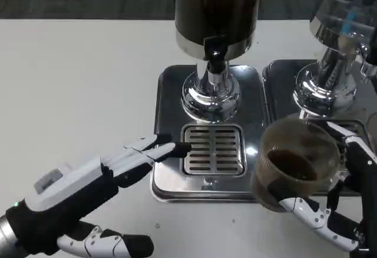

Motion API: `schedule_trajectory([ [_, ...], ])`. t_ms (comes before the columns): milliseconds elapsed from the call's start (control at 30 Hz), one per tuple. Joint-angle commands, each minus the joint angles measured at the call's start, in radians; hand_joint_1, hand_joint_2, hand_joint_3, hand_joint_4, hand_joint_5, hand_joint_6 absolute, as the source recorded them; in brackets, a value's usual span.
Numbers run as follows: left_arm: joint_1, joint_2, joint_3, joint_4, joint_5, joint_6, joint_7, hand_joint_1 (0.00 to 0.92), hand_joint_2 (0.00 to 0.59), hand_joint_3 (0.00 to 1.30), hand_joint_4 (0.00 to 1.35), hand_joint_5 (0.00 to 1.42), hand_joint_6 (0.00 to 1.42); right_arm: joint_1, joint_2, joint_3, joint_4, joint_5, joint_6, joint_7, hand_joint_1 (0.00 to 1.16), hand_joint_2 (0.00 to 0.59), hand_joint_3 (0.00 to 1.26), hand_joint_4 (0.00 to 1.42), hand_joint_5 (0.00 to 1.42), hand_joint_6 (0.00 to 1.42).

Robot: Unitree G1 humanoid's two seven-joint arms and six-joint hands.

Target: Grasp the cup under the faucet to collect the drink, then remove the cup.

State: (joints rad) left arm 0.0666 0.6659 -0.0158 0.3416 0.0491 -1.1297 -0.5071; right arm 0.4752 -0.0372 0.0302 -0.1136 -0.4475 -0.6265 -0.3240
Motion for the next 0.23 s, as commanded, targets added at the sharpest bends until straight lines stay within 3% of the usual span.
schedule_trajectory([
  [33,0.007,0.001,0.000,-0.012,-0.012,0.002,0.015,0.000,0.103,0.07,0.00,0.00,0.02,-0.009,0.005,-0.005,-0.040,0.018,-0.036,-0.014,0.73,0.205,0.72,0.80,0.94,1.26],
  [233,0.005,0.002,-0.002,-0.011,-0.010,0.005,0.016,0.000,0.103,0.07,0.00,0.00,0.02,-0.011,0.006,-0.004,-0.039,0.018,-0.036,-0.015,0.73,0.205,0.72,0.80,0.95,1.26],
])
